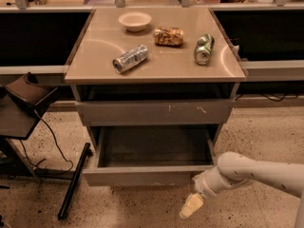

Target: Close middle drawer

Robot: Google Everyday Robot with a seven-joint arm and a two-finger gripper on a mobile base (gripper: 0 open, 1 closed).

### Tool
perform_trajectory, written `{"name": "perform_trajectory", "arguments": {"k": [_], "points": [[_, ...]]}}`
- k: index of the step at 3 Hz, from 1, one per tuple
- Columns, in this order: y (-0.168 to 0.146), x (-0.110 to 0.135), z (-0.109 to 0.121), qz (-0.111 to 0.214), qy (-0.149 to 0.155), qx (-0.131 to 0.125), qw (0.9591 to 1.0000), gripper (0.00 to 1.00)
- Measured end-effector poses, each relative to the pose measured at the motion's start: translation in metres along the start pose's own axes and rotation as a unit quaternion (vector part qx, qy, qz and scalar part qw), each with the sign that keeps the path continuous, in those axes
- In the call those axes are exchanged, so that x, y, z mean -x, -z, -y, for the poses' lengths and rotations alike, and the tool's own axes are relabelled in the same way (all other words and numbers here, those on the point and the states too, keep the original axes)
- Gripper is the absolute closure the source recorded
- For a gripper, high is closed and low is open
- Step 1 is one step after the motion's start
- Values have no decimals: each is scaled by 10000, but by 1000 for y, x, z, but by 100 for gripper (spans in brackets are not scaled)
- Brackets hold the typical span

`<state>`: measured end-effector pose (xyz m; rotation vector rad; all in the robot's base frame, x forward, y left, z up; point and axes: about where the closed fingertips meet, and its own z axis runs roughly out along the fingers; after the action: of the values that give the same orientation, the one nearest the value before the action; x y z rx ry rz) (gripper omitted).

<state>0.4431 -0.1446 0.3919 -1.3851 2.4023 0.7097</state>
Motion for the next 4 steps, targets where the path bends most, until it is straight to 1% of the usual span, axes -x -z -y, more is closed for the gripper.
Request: {"name": "perform_trajectory", "arguments": {"k": [1, 2, 3, 4], "points": [[-9, 56, 6, 314, 276, 21, 9991, 0], [-9, 56, 6, 315, 276, 21, 9991, 0], [-10, 60, 25, 389, 267, 33, 9989, 0], [-12, 61, 32, 383, 236, 64, 9990, 0]]}}
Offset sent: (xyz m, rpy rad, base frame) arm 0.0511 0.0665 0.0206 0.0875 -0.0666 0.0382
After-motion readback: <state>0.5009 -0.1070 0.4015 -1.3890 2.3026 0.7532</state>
